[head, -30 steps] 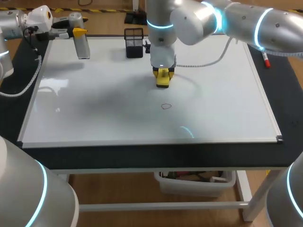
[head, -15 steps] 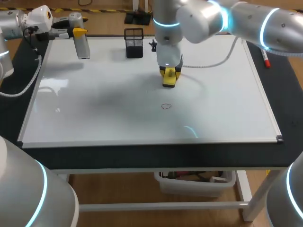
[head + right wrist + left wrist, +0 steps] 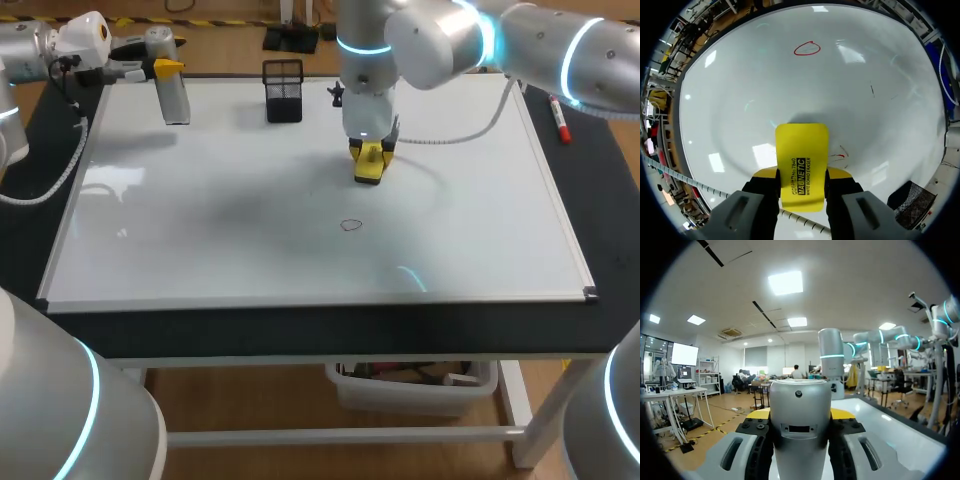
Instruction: Pick up the inspection probe, press it on each red-marked spot on the whiteboard one by one, put down the probe, pick up the eraser, and wipe off all the red marks.
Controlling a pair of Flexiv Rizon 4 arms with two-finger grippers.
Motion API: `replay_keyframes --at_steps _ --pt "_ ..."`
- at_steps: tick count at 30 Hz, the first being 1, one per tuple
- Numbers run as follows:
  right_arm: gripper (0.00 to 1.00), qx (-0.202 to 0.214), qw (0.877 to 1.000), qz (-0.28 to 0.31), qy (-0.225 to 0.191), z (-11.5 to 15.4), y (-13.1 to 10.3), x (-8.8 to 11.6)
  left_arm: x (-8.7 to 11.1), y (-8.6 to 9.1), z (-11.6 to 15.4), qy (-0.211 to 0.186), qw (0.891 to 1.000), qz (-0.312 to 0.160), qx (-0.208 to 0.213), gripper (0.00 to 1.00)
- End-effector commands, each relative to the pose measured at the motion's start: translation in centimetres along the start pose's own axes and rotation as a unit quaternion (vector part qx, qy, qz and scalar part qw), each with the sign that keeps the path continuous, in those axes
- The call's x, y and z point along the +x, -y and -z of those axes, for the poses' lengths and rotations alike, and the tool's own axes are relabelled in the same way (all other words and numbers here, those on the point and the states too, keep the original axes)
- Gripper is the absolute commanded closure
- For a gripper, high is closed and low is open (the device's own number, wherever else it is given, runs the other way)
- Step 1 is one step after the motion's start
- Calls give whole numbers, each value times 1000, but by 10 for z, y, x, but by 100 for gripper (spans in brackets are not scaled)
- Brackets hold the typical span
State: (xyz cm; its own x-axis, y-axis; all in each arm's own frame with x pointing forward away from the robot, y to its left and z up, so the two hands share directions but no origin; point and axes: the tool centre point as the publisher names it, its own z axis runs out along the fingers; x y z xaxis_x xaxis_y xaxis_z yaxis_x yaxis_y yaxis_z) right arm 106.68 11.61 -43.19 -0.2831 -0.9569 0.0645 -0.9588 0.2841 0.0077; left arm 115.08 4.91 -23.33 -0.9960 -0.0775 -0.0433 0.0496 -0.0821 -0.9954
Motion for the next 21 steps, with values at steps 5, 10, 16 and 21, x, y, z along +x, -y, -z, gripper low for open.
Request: replay_keyframes --at_steps 5,10,16,21 --pt "100 37 999 1 9 18 1 -2 -2 1 1 -3 1000 0 0 100" --pt "100 52 998 22 19 34 5 -21 -2 1 1 -3 1000 0 0 100" --pt "100 53 997 52 21 35 3 -43 -2 1 1 -3 1000 0 0 100" --pt "100 44 997 68 15 26 -2 -55 -2 1 1 -3 1000 0 0 100"
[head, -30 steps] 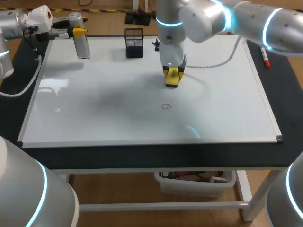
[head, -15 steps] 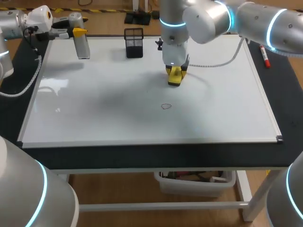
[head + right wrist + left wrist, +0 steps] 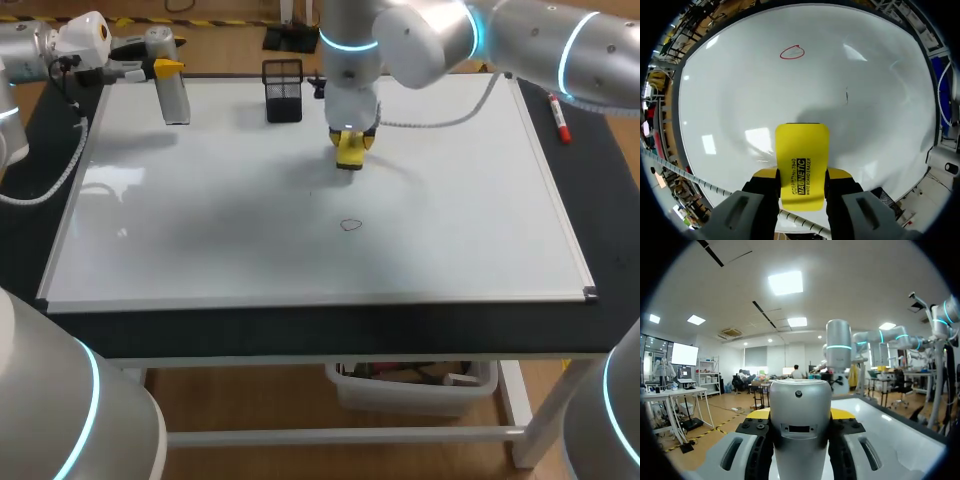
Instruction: Pick up the inspection probe, press it on each red-marked spot on the whiteboard one by one, put down the probe, pick up the eraser, and wipe off all the red marks.
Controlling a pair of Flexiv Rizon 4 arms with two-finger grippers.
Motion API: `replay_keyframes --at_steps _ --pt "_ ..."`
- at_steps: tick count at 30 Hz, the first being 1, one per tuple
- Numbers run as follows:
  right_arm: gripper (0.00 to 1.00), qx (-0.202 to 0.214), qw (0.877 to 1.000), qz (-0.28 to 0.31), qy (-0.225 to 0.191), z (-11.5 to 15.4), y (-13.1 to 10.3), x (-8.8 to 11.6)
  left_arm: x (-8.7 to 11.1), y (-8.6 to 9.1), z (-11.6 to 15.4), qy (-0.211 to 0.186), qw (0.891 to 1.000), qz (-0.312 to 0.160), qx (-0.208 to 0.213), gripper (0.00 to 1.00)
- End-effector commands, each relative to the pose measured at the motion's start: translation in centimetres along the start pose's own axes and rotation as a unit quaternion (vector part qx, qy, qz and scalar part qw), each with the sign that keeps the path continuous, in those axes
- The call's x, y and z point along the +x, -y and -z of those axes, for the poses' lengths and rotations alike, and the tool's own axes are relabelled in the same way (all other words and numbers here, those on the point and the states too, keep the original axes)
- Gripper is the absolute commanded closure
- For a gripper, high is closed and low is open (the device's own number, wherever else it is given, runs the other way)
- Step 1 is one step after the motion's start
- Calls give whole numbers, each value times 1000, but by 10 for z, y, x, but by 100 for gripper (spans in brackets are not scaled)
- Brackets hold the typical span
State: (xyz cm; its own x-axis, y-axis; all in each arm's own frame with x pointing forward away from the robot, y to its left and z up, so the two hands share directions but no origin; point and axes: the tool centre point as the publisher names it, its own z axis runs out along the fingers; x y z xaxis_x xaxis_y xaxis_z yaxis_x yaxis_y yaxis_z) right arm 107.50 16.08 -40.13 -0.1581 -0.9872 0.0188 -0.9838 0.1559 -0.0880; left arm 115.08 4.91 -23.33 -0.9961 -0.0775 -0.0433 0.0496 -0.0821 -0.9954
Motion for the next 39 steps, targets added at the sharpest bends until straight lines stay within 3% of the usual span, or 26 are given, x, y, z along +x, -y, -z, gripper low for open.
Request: replay_keyframes --at_steps 1,18,39 --pt "100 -9 1000 9 -11 -11 2 -13 -2 1 1 -3 1000 0 0 100" --pt "100 -33 998 45 -5 -39 -10 -19 -2 1 1 -3 1000 0 0 100" --pt "100 -43 999 -23 -13 -46 -14 31 -2 1 1 -3 1000 0 0 100"
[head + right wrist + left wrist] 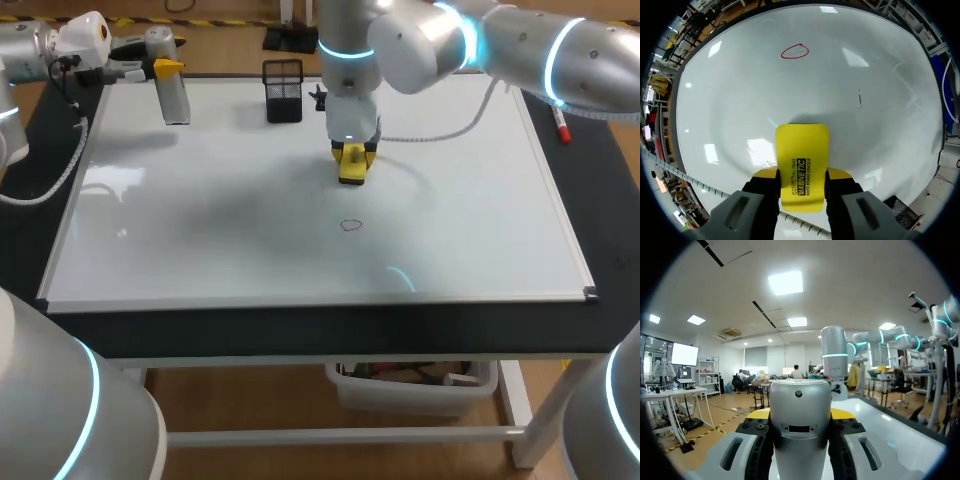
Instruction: Pick up the inspection probe, press it on each red-marked spot on the whiteboard one by one, put down the probe, pick up the eraser, and wipe off all the red marks.
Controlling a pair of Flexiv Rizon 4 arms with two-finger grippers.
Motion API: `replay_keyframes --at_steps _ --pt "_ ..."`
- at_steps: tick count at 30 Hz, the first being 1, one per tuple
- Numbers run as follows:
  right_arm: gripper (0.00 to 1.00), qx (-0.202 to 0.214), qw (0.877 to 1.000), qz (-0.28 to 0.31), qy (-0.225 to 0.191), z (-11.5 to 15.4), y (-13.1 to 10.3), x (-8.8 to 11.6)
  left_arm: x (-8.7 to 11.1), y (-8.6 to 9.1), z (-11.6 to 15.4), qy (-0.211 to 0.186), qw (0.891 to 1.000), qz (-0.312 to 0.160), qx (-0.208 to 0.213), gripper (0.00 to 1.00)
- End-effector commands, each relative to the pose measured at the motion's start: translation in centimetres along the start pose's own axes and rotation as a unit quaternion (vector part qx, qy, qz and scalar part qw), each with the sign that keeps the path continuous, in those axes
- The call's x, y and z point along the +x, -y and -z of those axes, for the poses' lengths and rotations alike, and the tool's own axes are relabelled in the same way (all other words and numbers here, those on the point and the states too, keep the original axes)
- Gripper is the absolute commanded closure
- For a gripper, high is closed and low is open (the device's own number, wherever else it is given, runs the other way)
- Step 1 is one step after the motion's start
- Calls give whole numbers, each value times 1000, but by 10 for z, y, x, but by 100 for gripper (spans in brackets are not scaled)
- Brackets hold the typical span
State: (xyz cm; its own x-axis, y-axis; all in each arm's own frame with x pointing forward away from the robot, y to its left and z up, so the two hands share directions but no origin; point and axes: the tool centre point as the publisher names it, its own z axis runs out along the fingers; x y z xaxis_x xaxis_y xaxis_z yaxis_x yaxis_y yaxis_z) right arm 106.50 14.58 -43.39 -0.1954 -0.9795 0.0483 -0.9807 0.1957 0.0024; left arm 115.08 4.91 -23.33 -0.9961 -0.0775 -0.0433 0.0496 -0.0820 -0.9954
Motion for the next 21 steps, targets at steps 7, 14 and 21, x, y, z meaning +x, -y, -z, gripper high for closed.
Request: replay_keyframes --at_steps 7,14,21 --pt "100 1 1000 -29 4 -17 1 32 -2 1 1 -3 1000 0 0 100" --pt "100 2 999 -42 4 -16 3 41 -2 1 1 -3 1000 0 0 100" --pt "100 5 999 -54 6 -5 6 47 -2 1 1 -3 1000 0 0 100"
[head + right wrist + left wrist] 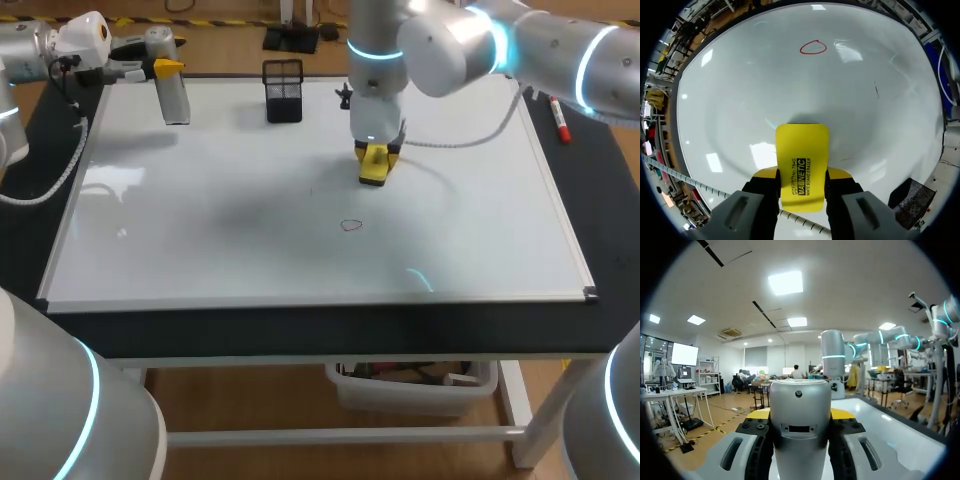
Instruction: Pick up the inspection probe, press it on each red-marked spot on the whiteboard one by one, put down the probe, pick up the eraser, and wipe off all the red marks.
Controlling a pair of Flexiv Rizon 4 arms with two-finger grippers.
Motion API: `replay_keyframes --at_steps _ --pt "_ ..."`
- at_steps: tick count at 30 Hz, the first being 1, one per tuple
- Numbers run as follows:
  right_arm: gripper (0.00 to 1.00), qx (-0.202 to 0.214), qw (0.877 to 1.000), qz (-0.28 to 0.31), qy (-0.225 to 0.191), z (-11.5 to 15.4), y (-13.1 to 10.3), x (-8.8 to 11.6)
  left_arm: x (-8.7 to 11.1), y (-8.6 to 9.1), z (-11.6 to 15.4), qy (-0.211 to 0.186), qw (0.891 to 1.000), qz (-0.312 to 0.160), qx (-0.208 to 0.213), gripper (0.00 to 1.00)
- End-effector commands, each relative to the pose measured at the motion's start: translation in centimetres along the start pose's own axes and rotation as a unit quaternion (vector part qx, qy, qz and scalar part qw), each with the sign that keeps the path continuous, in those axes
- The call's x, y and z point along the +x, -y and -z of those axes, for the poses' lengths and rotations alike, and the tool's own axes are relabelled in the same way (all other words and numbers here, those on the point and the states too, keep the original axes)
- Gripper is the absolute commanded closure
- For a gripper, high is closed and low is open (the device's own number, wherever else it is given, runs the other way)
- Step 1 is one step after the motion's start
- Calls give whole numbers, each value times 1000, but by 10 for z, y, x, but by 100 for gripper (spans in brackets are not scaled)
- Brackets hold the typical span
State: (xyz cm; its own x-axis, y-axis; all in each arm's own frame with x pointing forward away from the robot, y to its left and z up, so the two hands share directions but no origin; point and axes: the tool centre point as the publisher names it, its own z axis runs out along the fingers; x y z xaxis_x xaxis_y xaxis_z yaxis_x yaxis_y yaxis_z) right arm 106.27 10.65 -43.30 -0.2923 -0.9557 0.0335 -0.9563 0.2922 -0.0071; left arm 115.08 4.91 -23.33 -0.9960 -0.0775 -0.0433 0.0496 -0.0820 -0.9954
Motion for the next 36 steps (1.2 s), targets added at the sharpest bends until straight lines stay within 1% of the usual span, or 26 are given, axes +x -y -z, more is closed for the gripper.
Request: replay_keyframes --at_steps 1,2,7,15,18,20,21,28,36 --pt "100 2 1000 -6 0 0 3 10 -2 1 1 -3 1000 0 0 100" --pt "100 0 1000 -9 -2 3 5 11 -2 1 1 -3 1000 0 0 100" --pt "100 13 1000 -24 7 20 16 20 -2 1 1 -3 1000 0 0 100" --pt "100 28 998 -50 7 31 35 34 -2 1 1 -3 1000 0 0 100" --pt "100 29 997 -70 5 33 45 46 -2 1 1 -3 1000 0 0 100" --pt "100 22 996 -88 13 32 54 57 -2 1 1 -3 1000 0 0 100" --pt "100 25 995 -95 6 33 58 62 -2 1 1 -3 1000 0 0 100" --pt "100 28 990 -139 -5 36 82 98 -2 1 1 -3 1000 0 0 100" --pt "100 18 982 -185 -22 29 99 135 -2 1 1 -3 1000 0 0 100"
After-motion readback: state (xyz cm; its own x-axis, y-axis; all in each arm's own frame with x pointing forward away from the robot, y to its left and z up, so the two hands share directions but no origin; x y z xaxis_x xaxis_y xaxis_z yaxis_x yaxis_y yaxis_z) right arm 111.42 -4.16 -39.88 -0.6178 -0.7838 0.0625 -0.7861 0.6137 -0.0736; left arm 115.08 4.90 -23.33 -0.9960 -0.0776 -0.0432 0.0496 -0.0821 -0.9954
